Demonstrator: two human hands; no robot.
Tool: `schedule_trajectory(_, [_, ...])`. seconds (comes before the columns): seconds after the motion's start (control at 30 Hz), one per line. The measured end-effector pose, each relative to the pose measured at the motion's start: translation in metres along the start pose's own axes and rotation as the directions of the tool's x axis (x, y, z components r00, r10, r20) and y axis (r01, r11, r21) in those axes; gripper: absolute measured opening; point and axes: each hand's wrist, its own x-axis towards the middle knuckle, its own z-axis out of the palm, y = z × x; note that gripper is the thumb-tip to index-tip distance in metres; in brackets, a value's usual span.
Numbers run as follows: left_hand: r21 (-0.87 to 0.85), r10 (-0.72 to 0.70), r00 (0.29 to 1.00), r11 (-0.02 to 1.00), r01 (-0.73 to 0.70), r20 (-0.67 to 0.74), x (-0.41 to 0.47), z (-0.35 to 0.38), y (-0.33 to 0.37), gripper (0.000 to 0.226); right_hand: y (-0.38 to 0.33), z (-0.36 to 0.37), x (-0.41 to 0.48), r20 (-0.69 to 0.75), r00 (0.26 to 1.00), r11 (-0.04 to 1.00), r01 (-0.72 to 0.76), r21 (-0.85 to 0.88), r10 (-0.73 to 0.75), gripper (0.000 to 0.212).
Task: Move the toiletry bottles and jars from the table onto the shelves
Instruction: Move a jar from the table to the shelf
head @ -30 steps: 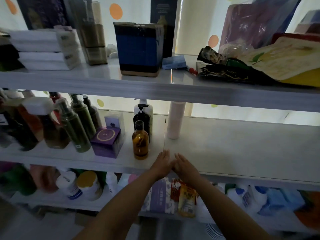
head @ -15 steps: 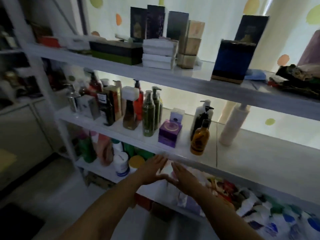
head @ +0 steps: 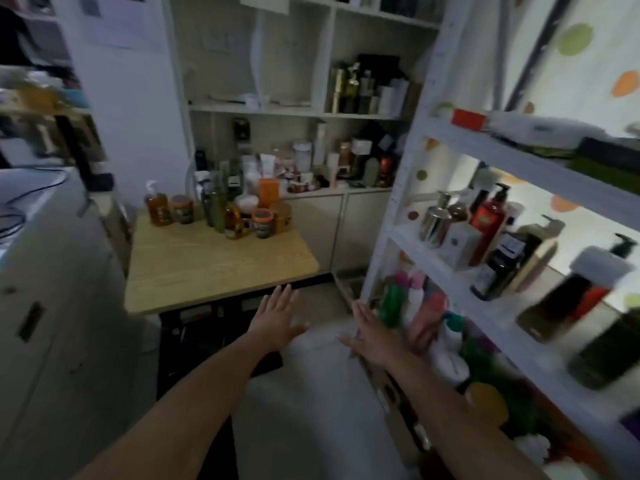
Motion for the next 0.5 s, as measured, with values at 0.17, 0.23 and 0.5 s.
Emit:
schedule_trajectory(0.17, [-0.010,-0.190,0.981,0.982,0.191,0.038,-0.002,-0.008,-0.069,0.083,-0.051,0.002,0.075,0.090,0.988,0.992,0.125,-0.034,-0.121,0.092])
schedule_trajectory(0.23, [-0.002,-0.235,0.971,0.972,0.235,0.041,0.009,-0.010,-0.082,0.084,-0.058,0.003,0.103,0.135,0.979,0.987,0.159,-0.034,-0.153,0.092])
schedule_trajectory(0.5, [-0.014,-0.347,0.936,0.938,0.347,-0.055,0.124,-0.048,-0.111,0.085,-0.050,-0.039,0.246,0.182,0.954,0.964,0.255,-0.076,-0.238,0.092])
